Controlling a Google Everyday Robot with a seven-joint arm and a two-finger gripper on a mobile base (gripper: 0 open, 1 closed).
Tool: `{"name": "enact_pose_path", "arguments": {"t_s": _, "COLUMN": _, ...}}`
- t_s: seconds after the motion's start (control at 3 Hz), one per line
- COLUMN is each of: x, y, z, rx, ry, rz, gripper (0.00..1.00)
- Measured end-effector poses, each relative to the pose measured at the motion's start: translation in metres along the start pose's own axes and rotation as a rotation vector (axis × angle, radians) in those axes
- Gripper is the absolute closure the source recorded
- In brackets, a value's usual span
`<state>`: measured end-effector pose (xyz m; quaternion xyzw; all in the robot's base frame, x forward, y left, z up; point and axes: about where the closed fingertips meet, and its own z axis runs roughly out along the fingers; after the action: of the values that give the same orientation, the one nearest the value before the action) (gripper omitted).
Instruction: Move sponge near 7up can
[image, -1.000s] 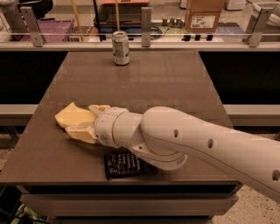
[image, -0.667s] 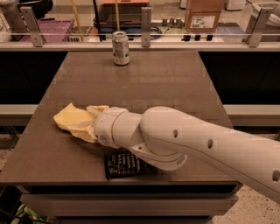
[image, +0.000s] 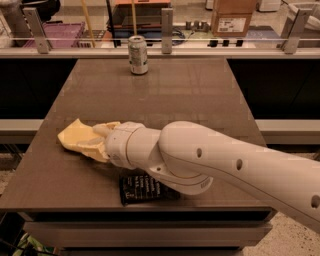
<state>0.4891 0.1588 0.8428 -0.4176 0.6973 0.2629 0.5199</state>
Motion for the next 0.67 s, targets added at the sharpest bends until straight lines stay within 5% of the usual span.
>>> {"name": "enact_pose_path", "arguments": {"t_s": 0.67, "x": -0.019, "y": -0.013, "z": -0.018, "rx": 0.001, "ry": -0.017, "rz": -0.023, "gripper": 1.00}}
